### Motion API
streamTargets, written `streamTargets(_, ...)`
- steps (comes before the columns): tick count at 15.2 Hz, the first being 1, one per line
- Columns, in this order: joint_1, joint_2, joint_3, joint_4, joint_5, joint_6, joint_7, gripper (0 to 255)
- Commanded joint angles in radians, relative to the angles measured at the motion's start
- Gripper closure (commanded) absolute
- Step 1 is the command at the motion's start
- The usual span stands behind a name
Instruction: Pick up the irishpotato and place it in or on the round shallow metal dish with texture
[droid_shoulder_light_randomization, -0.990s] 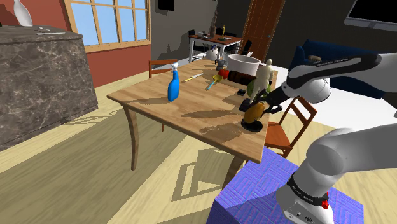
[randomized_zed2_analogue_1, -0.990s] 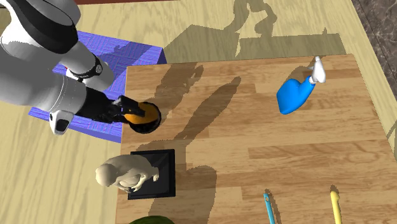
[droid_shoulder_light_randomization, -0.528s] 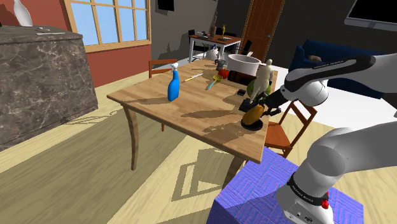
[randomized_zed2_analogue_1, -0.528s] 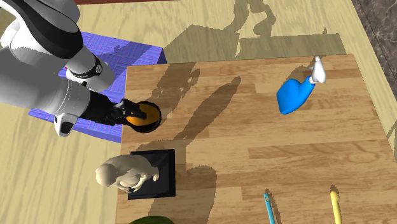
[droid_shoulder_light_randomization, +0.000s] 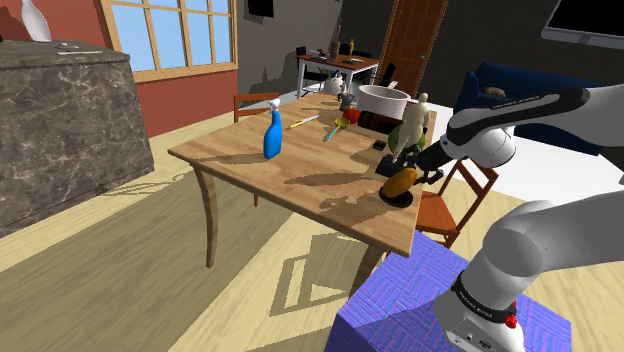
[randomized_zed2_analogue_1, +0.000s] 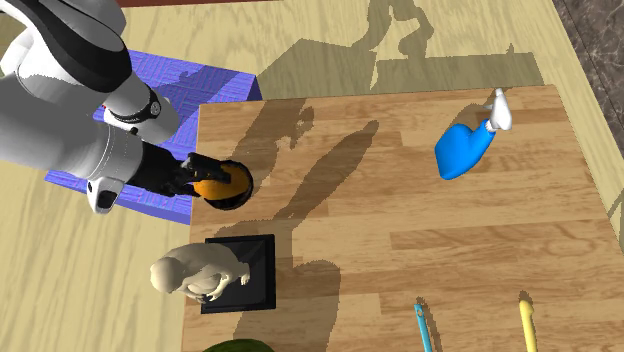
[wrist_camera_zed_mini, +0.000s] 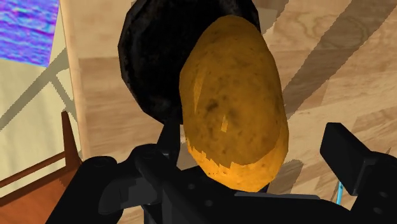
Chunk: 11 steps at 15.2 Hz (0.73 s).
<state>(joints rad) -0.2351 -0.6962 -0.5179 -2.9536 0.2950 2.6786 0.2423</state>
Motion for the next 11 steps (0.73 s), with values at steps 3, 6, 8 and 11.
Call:
streamTargets(3, -0.082, -0.08, 0.037, 0.009, -0.047, -0.106, 0.029, 0)
streamTargets(6, -0.14, -0.147, 0.058, 0.024, -0.08, -0.2, 0.048, 0)
streamTargets(8, -0.14, -0.147, 0.058, 0.024, -0.08, -0.2, 0.048, 0)
streamTargets(11, -0.14, -0.147, 0.058, 0.024, -0.08, -0.2, 0.048, 0)
